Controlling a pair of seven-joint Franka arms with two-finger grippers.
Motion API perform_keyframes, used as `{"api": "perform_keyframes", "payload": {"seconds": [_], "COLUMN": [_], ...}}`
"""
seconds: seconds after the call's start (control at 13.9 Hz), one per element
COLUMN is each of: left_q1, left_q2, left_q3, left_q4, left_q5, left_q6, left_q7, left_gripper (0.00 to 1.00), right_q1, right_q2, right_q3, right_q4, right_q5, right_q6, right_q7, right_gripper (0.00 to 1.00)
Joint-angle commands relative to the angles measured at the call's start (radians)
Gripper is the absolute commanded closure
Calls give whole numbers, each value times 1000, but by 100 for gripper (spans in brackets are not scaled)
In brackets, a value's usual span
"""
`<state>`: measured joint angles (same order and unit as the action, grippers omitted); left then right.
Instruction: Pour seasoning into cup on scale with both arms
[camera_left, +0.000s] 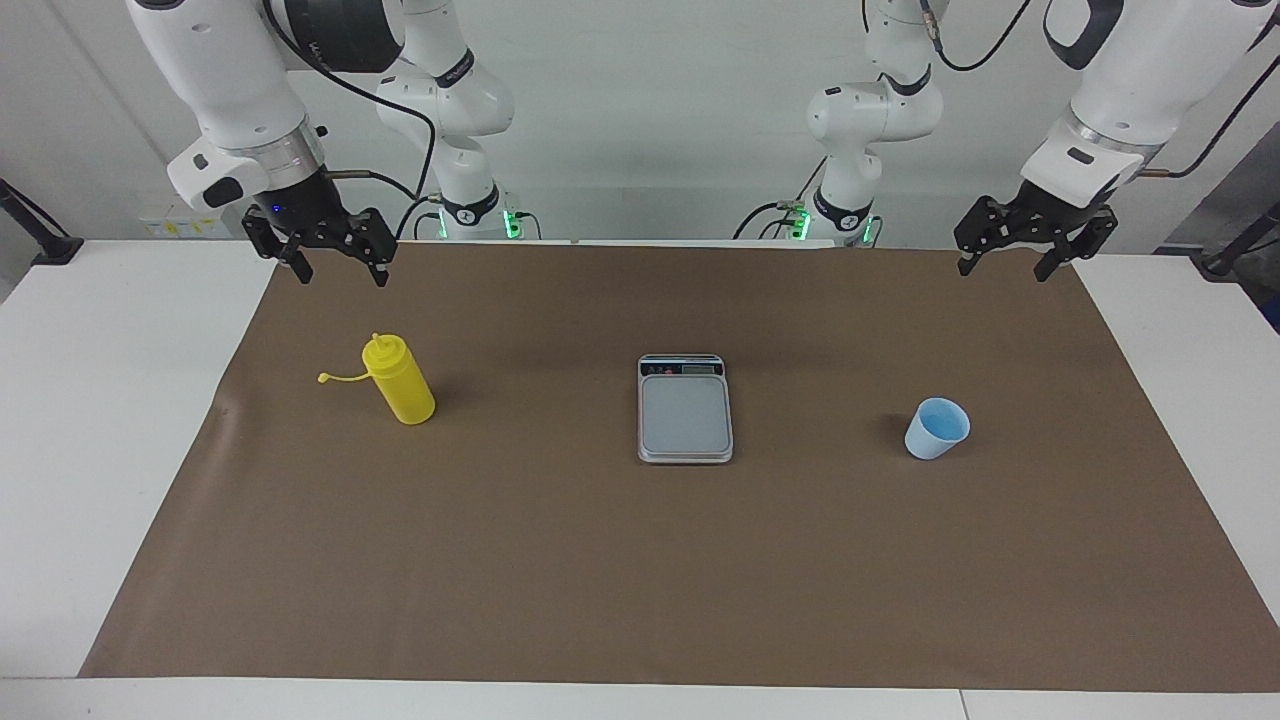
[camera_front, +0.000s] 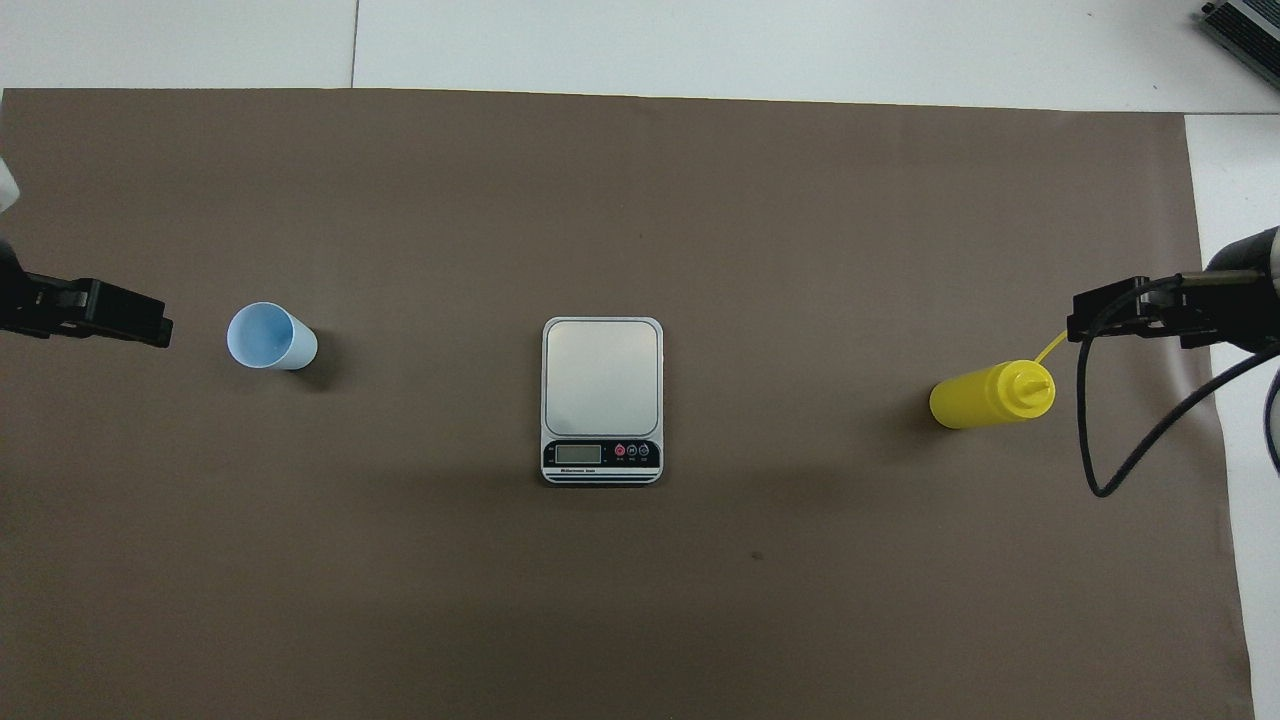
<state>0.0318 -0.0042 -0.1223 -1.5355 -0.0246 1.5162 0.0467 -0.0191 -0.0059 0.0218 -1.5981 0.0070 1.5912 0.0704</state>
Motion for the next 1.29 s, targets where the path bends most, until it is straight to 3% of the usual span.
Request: {"api": "perform_keyframes", "payload": {"seconds": [0.0, 0.86, 1.22], "left_q1": [2, 5, 22], "left_q2": [-10, -11, -4], "left_q3": [-2, 3, 4], "left_q4": [-8, -12, -64], "left_q5": [11, 5, 5], "left_q6": [10, 10, 93], "left_q7": [8, 2, 2], "left_gripper": [0, 0, 0], "right_q1": [-4, -4, -4], "right_q2": [-26, -26, -26], "right_q3": [7, 7, 7], "right_q4": [-31, -31, -31], "right_q5": [-13, -12, -13], "right_q6": [9, 9, 9], "right_q7": [5, 5, 5], "right_gripper": [0, 0, 0]}}
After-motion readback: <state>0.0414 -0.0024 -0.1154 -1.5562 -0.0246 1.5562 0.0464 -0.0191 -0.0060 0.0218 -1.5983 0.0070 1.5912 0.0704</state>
